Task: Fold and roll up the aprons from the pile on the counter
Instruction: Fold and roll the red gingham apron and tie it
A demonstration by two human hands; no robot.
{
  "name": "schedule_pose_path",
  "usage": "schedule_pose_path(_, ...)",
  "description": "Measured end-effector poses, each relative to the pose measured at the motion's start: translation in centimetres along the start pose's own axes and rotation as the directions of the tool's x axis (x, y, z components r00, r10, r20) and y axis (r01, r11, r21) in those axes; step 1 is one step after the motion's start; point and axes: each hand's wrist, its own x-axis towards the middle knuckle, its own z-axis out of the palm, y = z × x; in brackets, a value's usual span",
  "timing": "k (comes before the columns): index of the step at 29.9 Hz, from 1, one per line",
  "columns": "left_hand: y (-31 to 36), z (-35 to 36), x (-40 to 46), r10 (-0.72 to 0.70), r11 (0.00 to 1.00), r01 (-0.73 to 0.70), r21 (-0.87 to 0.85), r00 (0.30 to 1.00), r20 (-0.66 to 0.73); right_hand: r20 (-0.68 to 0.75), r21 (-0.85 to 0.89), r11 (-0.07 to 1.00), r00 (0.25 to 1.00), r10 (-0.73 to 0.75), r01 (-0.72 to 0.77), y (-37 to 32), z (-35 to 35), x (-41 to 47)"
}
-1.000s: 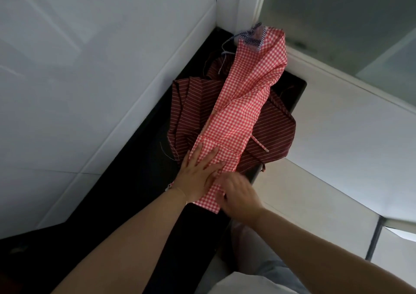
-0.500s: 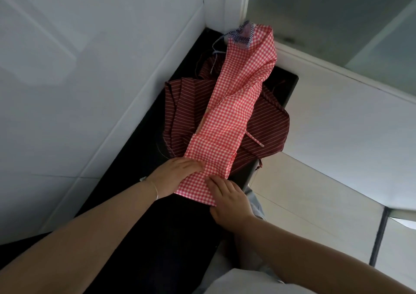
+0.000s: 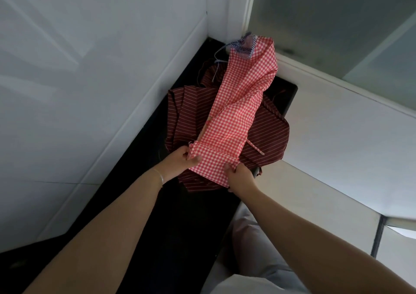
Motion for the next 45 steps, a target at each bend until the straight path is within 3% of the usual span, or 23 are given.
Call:
schedule_pose_path(5, -0.7, 2.6, 1.5, 0.032, 0.999, -0.039, -0.019, 0.960, -0.279, -0.028, -0.118, 0.993, 1.000, 0.011, -0.014, -0.7, 0.1, 0.9)
schedule_pose_path(10, -0.5, 3.7, 2.6, 0.040, 0.970, 0.068, 0.235, 0.905, -0.423, -0.091, -0.006, 0.998, 0.994, 0.058, -0.059, -0.8, -0.2, 0.5)
schedule_pose_path(11, -0.3, 3.8, 2.8, 0.071, 0.953, 0.069, 0.294, 0.896, -0.438, -0.164, -0.045, 0.999, 0.986, 0.022, -0.030, -0.8, -0.5, 0.2)
schedule_pose_path(12, -0.2, 3.9, 2.9, 0.089, 0.935, 0.078, 0.346, 0.893, -0.441, -0.293, -0.214, 0.975, 0.948, -0.124, 0.061, -0.4, -0.6, -0.1)
schedule_pose_path(13, -0.2, 4.0, 3.1, 0.100, 0.919, 0.088, 0.385, 0.891, -0.443, -0.384, -0.457, 0.869, 0.838, -0.387, 0.192, 0.0, -0.6, -0.4)
schedule_pose_path(14, -0.1, 3.9, 3.3, 0.092, 0.905, 0.110, 0.410, 0.892, -0.442, -0.347, -0.662, 0.681, 0.677, -0.648, 0.312, 0.3, -0.3, -0.6)
schedule_pose_path(15, 0.0, 3.9, 3.5, 0.076, 0.892, 0.135, 0.430, 0.895, -0.439, -0.224, -0.774, 0.487, 0.545, -0.808, 0.404, 0.7, 0.3, -0.6)
schedule_pose_path(16, 0.2, 3.7, 3.7, 0.049, 0.881, 0.164, 0.444, 0.901, -0.431, -0.067, -0.812, 0.340, 0.504, -0.861, 0.474, 1.0, 0.9, -0.5)
schedule_pose_path(18, 0.7, 3.4, 4.0, 0.003, 0.863, 0.200, 0.465, 0.916, -0.400, 0.128, -0.812, 0.230, 0.548, -0.826, 0.537, 1.2, 1.7, -0.2)
schedule_pose_path(20, 1.4, 3.1, 4.1, -0.045, 0.867, 0.214, 0.451, 0.934, -0.356, 0.146, -0.817, 0.251, 0.607, -0.781, 0.520, 1.4, 1.6, 0.1)
schedule_pose_path(27, 2.6, 1.2, 5.0, -0.192, 0.931, 0.251, 0.264, 0.954, -0.230, 0.079, -0.716, 0.400, 0.635, -0.768, 0.572, 0.6, 0.3, 0.4)
schedule_pose_path(32, 4.1, 0.1, 5.6, -0.268, 0.890, 0.323, 0.321, 0.941, -0.206, 0.059, -0.668, 0.597, 0.831, -0.553, 0.444, 1.5, -3.0, 0.9)
schedule_pose_path(35, 5.2, -0.6, 5.8, -0.322, 0.847, 0.371, 0.381, 0.928, -0.186, 0.131, -0.740, 0.498, 0.823, -0.553, 0.452, 0.9, -3.9, 1.7)
schedule_pose_path(38, 6.9, -0.5, 6.3, -0.343, 0.813, 0.381, 0.441, 0.924, -0.166, 0.100, -0.821, 0.407, 0.802, -0.589, 0.401, 0.7, -3.8, 1.8)
schedule_pose_path(42, 8.3, -0.1, 6.7, -0.366, 0.754, 0.387, 0.530, 0.918, -0.150, 0.068, -0.777, 0.352, 0.626, -0.777, 0.521, 1.0, -3.7, 2.2)
schedule_pose_path(44, 8.7, -0.2, 6.8, -0.374, 0.745, 0.400, 0.534, 0.913, -0.162, 0.051, -0.655, 0.474, 0.660, -0.750, 0.589, 0.2, -4.1, 2.4)
schedule_pose_path(45, 8.9, -0.2, 6.9, -0.348, 0.749, 0.403, 0.526, 0.915, -0.205, 0.070, -0.576, 0.577, 0.738, -0.671, 0.579, -0.5, -4.6, 2.5)
